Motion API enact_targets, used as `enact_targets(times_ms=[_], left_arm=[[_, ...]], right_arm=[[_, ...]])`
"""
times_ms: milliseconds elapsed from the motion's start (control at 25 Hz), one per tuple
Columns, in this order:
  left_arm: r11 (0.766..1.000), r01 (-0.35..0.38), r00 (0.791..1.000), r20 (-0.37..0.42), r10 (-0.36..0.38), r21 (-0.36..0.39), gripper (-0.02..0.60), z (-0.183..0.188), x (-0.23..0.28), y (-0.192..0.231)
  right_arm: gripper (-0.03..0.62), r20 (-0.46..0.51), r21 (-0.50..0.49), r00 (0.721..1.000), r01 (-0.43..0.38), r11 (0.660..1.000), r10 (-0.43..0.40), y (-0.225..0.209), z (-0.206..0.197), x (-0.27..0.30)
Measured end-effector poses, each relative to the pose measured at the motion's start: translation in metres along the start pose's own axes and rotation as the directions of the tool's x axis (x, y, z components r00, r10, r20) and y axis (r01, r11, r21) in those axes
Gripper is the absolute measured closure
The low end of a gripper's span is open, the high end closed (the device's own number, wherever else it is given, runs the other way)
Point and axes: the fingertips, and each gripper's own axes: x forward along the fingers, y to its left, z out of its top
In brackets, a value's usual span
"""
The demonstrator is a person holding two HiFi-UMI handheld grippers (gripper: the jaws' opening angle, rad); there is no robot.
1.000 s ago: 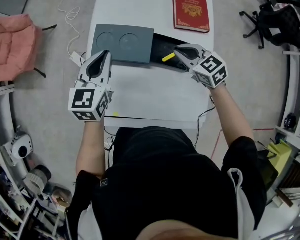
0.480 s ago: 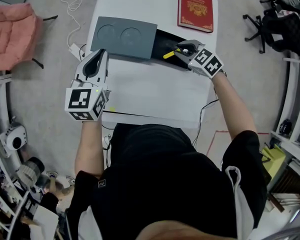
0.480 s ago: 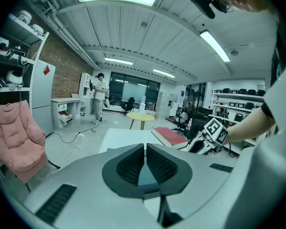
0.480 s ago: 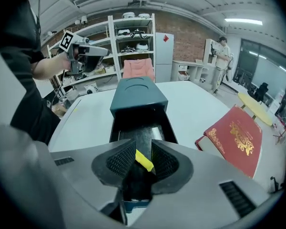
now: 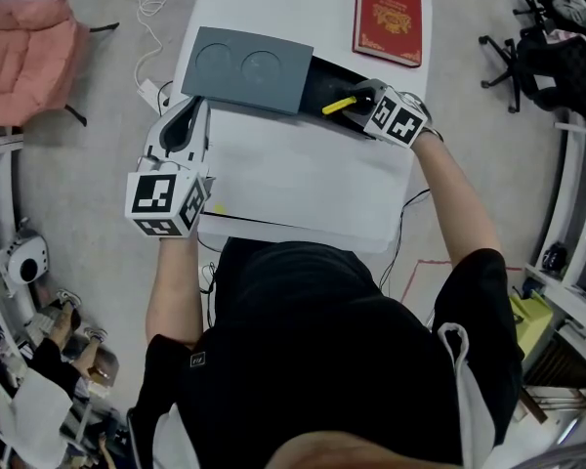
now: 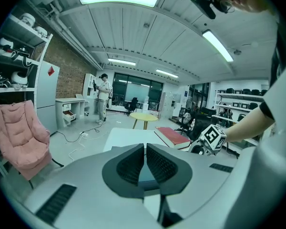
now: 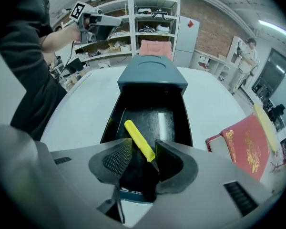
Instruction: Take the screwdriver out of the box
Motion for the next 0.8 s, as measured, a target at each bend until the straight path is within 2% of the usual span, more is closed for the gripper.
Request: enact_targets(times_ms=[160, 600, 800], left_arm=[[1.000, -0.006, 1.000, 0.001, 0.006, -0.004, 0.552, -0.001, -0.003, 0.001], [1.000, -0.006, 1.000, 0.008, 0.006, -0.010, 0.552, -0.002, -0.011, 0.004], [1.000, -0.005, 1.000, 0.017, 0.005, -0.010, 0.552, -0.001, -0.017, 0.009]], right_arm=[[0.428, -0.032, -0.044, 0.999, 0.003, 0.999, -0.004, 0.001, -0.003, 0.006], [0.456, -0.141, -0.066, 0.990, 0.018, 0.998, -0.027, 0.000, -0.013, 0.015], [0.483, -0.120, -0.039, 0.993, 0.017, 0.999, -0.021, 0.001, -0.006, 0.016]])
